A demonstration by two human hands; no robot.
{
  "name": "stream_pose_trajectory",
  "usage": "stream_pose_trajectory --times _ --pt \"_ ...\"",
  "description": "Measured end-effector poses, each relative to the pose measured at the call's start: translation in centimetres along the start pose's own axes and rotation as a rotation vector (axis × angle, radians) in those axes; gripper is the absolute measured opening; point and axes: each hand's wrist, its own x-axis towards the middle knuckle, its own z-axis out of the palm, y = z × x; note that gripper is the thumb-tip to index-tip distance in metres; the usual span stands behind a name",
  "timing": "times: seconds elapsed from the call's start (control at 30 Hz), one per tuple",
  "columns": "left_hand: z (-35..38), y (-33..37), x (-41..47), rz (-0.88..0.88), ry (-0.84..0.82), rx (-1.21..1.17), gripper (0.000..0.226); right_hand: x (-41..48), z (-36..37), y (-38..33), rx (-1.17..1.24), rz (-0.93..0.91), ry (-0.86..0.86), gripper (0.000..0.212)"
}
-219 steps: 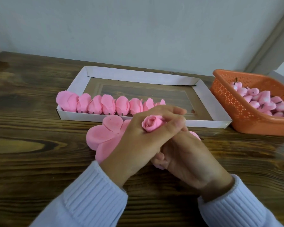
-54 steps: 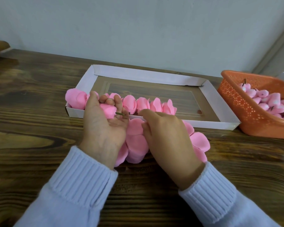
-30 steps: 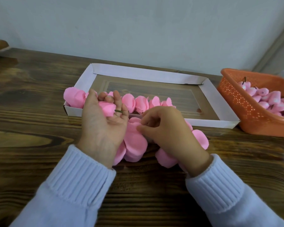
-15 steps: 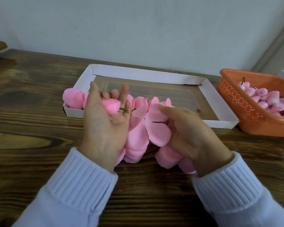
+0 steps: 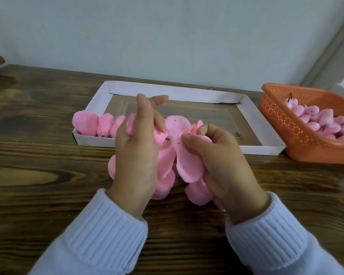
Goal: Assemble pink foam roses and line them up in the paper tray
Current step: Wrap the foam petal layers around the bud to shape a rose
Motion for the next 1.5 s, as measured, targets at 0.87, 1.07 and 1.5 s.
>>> stream_pose_trajectory --times 0.87,1.07,1.5 --pt "0.3 -1.2 -0.3 0.061 -0.100 0.114 0.041 -2.0 0.6 -0.5 -0.093 -0.285 0.065 0.028" --pt "0.2 -0.9 -0.4 0.055 -0.124 0.150 0.040 -2.2 0.7 -0.6 -0.055 -0.203 0.008 0.024" --pt "-0.1 -0.7 0.1 -0.005 0.018 0.036 0.052 -2.0 0.8 -0.4 0.152 -0.156 -0.245 0.018"
